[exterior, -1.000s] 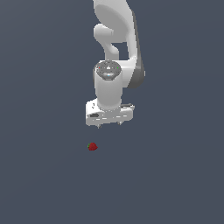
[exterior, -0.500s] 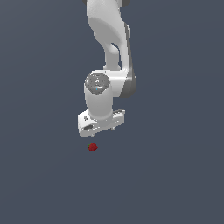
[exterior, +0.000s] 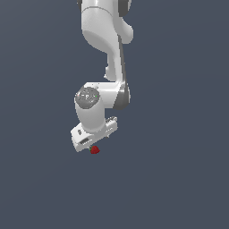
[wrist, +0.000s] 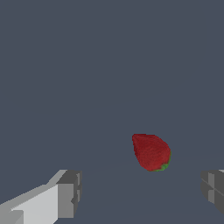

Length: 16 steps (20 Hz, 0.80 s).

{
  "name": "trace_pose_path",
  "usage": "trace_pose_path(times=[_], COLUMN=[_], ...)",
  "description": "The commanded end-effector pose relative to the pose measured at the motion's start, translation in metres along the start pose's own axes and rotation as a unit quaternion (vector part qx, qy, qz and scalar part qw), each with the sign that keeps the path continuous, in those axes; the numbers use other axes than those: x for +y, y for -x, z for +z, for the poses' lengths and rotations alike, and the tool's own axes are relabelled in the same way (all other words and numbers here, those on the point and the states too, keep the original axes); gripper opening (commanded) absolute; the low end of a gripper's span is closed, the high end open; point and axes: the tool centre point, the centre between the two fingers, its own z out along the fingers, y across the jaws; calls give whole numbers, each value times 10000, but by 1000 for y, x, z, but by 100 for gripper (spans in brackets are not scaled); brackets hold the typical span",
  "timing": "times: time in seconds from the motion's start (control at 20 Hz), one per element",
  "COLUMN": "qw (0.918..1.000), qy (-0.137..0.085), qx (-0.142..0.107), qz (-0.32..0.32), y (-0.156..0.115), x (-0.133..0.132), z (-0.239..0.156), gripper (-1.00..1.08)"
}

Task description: Pick up the object and move it to a goal position.

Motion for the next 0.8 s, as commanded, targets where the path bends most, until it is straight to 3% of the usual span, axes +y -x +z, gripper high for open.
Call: trace_pose_path(times=[0.0,0.75], qw=[9997,9964], qy=[-2,-9], qx=[10,38], qz=[-239,-850], y=[1,5], x=[9,31], z=[6,24], gripper=[100,100])
